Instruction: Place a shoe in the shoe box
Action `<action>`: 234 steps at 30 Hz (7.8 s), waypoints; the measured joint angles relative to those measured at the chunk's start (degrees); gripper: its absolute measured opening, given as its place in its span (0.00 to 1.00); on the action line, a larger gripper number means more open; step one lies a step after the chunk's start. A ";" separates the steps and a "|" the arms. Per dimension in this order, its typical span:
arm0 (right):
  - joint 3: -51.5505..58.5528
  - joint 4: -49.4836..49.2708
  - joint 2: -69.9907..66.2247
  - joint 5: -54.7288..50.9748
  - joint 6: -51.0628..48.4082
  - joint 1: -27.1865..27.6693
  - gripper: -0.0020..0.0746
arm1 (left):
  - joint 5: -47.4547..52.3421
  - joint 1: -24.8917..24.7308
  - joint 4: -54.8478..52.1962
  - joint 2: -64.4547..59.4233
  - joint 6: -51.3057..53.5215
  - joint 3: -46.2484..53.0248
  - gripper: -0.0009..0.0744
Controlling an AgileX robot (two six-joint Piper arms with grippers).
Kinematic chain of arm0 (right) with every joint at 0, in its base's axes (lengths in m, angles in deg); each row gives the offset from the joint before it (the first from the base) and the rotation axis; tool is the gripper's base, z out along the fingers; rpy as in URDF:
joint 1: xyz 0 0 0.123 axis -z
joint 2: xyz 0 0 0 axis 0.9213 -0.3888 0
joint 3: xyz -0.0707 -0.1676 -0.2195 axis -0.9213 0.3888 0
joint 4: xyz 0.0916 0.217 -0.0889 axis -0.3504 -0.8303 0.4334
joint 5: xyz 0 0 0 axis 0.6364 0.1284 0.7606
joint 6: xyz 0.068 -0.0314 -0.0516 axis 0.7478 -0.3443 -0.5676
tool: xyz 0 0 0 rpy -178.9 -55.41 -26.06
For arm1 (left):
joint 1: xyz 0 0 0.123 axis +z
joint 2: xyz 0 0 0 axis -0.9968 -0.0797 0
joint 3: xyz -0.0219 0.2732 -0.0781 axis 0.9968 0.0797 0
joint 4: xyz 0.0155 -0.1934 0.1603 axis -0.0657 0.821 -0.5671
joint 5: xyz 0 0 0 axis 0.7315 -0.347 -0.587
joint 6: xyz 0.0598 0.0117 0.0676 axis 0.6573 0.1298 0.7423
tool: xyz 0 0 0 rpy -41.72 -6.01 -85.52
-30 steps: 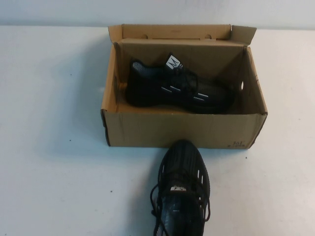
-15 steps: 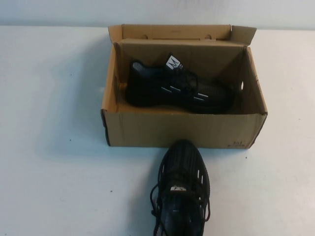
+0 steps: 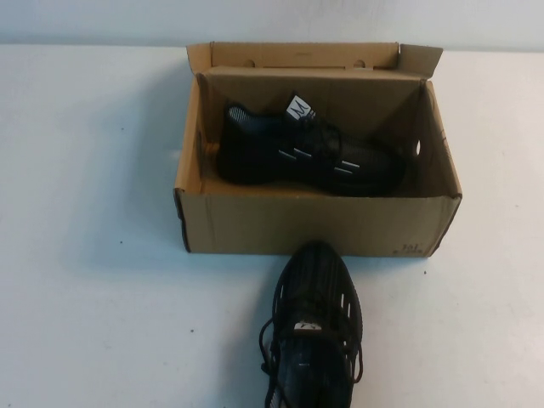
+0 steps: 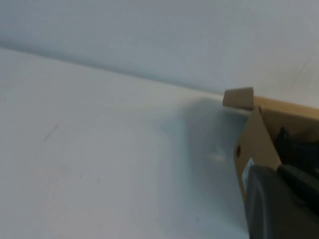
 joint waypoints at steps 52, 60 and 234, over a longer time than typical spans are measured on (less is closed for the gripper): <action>-19.83 3.86 -56.84 -13.13 14.84 -50.31 0.55 | 20.90 0.00 17.28 -13.76 20.60 -5.99 0.01; -21.31 3.22 -63.86 -11.58 17.59 -50.53 0.58 | 21.28 0.00 17.28 -13.76 20.60 -5.99 0.01; -23.43 15.97 -29.28 -28.94 -31.33 -49.28 0.64 | 19.62 -6.75 89.67 -51.82 53.79 -6.03 0.20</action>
